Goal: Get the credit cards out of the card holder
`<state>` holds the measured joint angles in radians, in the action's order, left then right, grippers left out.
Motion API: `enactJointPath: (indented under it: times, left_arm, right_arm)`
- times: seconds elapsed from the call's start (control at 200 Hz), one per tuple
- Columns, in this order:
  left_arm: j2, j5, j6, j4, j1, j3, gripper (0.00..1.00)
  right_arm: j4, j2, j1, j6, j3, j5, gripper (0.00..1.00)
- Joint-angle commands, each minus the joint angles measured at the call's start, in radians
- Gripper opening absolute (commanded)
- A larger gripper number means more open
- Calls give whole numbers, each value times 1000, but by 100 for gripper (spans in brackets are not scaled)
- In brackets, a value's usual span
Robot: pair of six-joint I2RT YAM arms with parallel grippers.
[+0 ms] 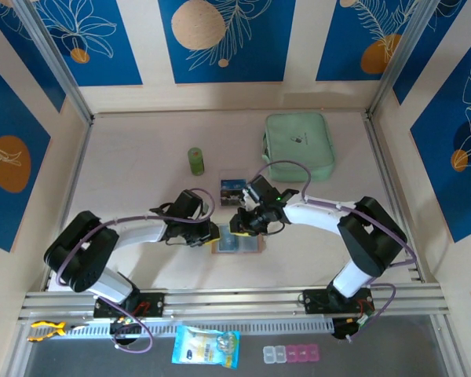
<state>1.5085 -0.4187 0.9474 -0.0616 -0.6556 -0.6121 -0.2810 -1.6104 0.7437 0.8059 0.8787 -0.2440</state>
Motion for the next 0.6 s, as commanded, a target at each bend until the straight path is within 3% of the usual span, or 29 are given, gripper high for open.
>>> enactJointPath:
  times: [0.0, 0.595]
  left_arm:
    - [15, -10, -14, -14, 9, 15, 18]
    - [8, -3, -4, -33, 8, 48, 15]
  right_arm:
    - [16, -28, 9, 16, 17, -34, 27]
    - [-4, -100, 28, 5, 28, 7, 29]
